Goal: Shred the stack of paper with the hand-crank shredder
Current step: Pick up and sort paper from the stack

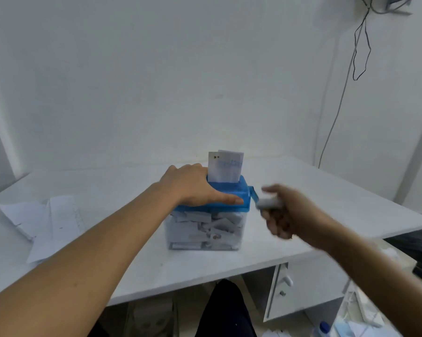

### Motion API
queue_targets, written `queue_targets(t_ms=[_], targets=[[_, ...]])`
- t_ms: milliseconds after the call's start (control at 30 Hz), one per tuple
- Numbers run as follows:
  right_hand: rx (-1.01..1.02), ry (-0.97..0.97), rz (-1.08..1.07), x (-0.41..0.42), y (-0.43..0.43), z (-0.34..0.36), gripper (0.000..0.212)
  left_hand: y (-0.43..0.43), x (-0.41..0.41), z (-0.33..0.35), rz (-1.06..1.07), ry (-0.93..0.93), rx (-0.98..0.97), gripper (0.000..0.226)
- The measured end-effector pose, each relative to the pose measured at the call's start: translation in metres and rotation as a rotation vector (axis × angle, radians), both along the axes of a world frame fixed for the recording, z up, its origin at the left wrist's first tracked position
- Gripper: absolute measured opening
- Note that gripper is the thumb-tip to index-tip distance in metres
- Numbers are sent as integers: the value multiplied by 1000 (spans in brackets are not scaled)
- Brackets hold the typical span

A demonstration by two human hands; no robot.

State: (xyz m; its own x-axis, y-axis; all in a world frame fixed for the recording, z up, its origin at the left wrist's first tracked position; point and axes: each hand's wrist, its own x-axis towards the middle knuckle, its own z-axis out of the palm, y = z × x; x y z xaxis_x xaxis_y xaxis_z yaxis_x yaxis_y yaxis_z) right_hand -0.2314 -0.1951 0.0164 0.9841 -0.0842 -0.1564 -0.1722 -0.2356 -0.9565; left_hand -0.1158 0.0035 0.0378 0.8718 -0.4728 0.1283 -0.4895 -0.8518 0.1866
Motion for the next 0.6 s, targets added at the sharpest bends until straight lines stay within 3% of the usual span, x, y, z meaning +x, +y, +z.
queue_targets(t_ms=[133, 233, 367, 500, 600], targets=[[-22, -84, 92, 20, -13, 29, 43, -1, -1, -1, -7, -6, -11, 103], [9, -195, -13, 49, -10, 37, 46, 0, 0, -2, -9, -5, -27, 103], [-139, -323, -201, 82, -6, 35, 43, 0, 4, -4, -16, -7, -49, 106], [-166, -346, -288, 109, -5, 18, 38, 1, 0, -1, -43, -13, -61, 89], [-169, -258, -248, 123, -7, -5, 32, 1, -1, -2, -33, -13, -76, 84]])
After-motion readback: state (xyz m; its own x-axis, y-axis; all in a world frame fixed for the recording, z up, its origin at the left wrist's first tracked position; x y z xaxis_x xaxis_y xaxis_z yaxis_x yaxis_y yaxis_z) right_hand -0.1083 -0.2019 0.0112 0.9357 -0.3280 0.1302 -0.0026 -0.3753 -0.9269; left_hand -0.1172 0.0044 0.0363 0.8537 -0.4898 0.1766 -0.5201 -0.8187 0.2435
